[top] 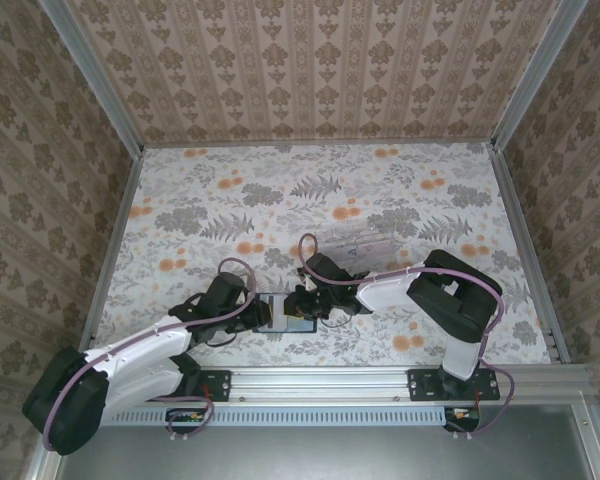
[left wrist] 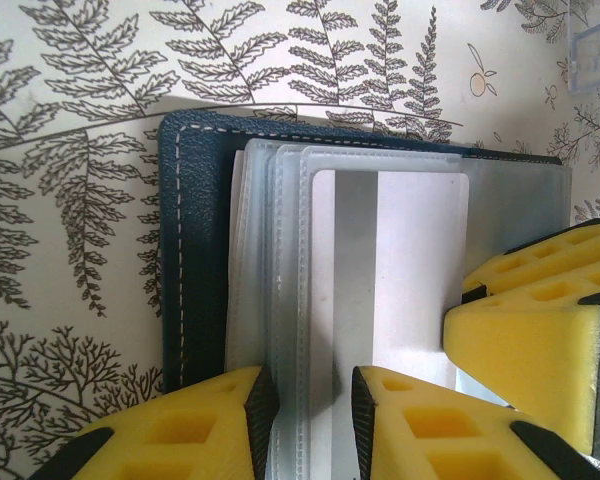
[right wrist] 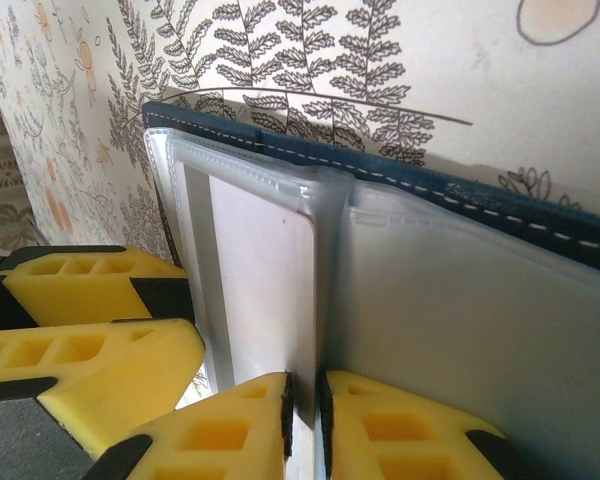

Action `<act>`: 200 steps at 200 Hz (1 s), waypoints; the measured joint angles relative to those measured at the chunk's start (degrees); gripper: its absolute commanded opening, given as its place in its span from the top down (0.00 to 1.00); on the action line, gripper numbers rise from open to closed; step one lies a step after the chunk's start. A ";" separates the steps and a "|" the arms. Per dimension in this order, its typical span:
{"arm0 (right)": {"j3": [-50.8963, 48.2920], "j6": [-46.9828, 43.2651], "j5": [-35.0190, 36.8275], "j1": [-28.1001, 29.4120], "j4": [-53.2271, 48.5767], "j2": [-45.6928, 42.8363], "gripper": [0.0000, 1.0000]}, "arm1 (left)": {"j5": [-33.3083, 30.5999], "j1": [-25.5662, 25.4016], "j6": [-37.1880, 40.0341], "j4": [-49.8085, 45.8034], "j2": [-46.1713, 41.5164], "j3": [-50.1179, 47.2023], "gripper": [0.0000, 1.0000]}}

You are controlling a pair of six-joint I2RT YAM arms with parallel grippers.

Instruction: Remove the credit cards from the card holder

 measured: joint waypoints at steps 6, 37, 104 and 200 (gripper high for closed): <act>-0.20 0.17 -0.13 -0.09 0.37 0.00 0.81 | 0.00 0.00 -0.09 0.00 0.00 0.00 0.69; -1.14 1.03 -0.76 -0.39 2.21 -0.07 0.81 | -0.02 0.00 -0.15 -0.02 0.00 0.02 0.69; -2.67 2.12 -1.40 -0.96 4.31 -0.35 0.90 | -0.04 0.00 -0.15 -0.04 0.00 0.02 0.69; -5.42 2.12 -1.40 -2.05 4.63 -2.54 0.93 | -0.04 0.00 -0.15 -0.02 0.15 0.11 0.69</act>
